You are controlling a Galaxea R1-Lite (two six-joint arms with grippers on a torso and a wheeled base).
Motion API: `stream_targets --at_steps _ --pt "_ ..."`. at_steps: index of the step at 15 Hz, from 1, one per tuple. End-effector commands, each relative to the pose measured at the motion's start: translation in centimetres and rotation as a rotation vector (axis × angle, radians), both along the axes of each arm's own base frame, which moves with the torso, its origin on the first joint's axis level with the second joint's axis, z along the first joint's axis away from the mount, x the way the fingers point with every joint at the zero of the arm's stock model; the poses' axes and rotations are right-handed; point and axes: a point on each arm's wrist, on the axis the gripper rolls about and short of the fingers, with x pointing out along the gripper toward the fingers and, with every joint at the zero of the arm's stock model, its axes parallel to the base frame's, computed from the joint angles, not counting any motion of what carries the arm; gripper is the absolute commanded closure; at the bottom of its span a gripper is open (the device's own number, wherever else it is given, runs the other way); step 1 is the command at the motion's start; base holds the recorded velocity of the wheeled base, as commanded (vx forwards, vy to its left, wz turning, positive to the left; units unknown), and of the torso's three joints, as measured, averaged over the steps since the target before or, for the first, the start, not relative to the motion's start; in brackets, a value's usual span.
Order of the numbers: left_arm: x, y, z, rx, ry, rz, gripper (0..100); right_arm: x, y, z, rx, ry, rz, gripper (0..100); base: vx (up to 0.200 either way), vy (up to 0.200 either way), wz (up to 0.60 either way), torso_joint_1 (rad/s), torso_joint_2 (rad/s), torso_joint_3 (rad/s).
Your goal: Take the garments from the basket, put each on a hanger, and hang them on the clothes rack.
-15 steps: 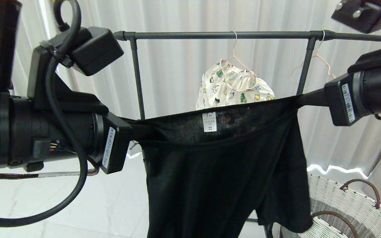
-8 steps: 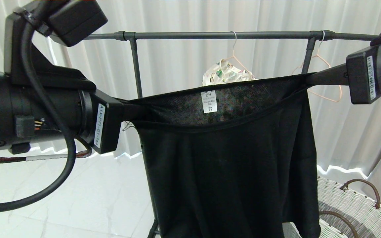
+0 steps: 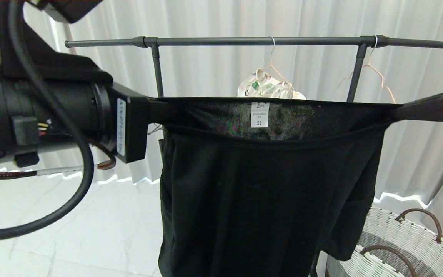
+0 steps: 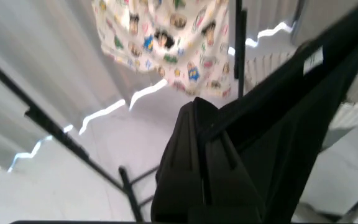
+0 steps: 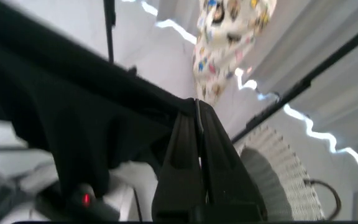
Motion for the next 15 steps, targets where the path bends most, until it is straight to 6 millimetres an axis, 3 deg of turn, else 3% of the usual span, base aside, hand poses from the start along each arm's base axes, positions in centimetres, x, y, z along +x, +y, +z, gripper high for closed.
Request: stream_targets --at_steps 1,4,7,12,15 --pt "1.5 -1.9 -0.6 0.004 0.007 -0.021 100 -2.8 -2.7 -0.1 0.000 0.025 0.066 100 0.000 0.000 0.00 0.000 0.00 0.000" --pt "4.4 -4.9 -0.6 -0.020 0.001 -0.069 100 -5.0 -3.4 -0.9 -0.019 0.050 0.186 100 0.000 0.000 0.00 0.000 0.00 0.000" --pt "5.6 -6.2 -0.9 -0.014 0.008 -0.075 100 -5.9 -2.8 -1.1 0.013 0.081 0.260 100 0.000 0.000 0.00 0.000 0.00 0.000" --pt "5.2 -5.8 -0.8 -0.018 0.011 -0.070 100 -5.5 -2.6 -1.2 0.006 0.085 0.233 100 0.000 0.000 0.00 0.000 0.00 0.000" --pt "3.0 -3.8 -0.7 -0.023 0.010 -0.080 100 -3.1 -0.6 -0.6 0.071 0.032 0.150 100 0.000 0.000 0.00 0.000 0.00 0.000"
